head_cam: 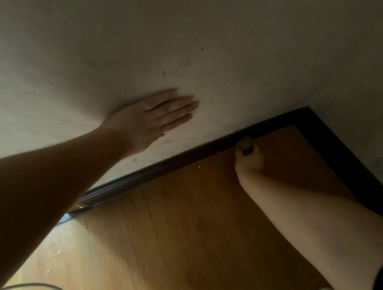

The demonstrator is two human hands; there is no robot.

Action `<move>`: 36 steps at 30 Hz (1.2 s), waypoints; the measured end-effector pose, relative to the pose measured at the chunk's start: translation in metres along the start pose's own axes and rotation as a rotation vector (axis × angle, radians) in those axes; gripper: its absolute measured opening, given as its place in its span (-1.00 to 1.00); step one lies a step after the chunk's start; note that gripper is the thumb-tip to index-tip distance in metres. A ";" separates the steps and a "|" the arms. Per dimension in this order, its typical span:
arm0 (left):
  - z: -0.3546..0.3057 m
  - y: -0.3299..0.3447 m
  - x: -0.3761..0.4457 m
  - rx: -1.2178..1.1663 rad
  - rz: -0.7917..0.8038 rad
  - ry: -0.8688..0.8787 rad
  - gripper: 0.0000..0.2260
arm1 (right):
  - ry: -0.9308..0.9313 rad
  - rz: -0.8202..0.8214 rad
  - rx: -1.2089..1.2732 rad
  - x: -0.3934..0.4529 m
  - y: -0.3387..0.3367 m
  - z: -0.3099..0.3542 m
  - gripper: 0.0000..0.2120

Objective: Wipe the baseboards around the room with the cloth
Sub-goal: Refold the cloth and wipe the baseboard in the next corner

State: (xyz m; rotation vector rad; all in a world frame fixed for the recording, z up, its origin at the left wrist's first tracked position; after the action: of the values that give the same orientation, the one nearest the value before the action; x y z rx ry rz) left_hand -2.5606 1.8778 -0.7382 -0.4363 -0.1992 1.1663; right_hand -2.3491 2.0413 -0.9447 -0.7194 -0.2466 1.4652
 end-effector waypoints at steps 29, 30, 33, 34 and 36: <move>-0.012 0.022 -0.093 -0.030 -0.220 -0.396 -0.41 | -0.099 0.162 0.303 -0.121 0.025 0.025 -0.56; -0.012 0.022 -0.093 -0.032 -0.226 -0.400 -0.42 | -0.103 0.121 0.273 -0.109 0.020 0.027 -0.54; -0.017 0.024 -0.096 -0.037 -0.234 -0.415 -0.44 | -0.146 0.045 0.188 -0.090 0.018 0.037 -0.52; -0.019 0.025 -0.098 -0.041 -0.227 -0.421 -0.44 | -0.147 0.026 0.171 -0.089 0.022 0.041 -0.52; -0.025 0.028 -0.106 -0.066 -0.199 -0.425 -0.46 | -0.128 0.001 0.149 -0.096 0.031 0.046 -0.52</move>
State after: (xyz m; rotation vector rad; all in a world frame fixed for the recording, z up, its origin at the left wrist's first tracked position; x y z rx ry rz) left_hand -2.6158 1.7837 -0.7645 -0.2147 -0.6376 1.0471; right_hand -2.4119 1.9614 -0.9015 -0.5065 -0.2329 1.5152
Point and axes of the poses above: each hand's wrist, its own x-axis towards the middle knuckle, its own y-axis out of the palm, z = x × y, the point moved 5 cm from there along x, towards the middle knuckle, and after that the axes turned 6 degrees about -z, right-handed, at the moved point
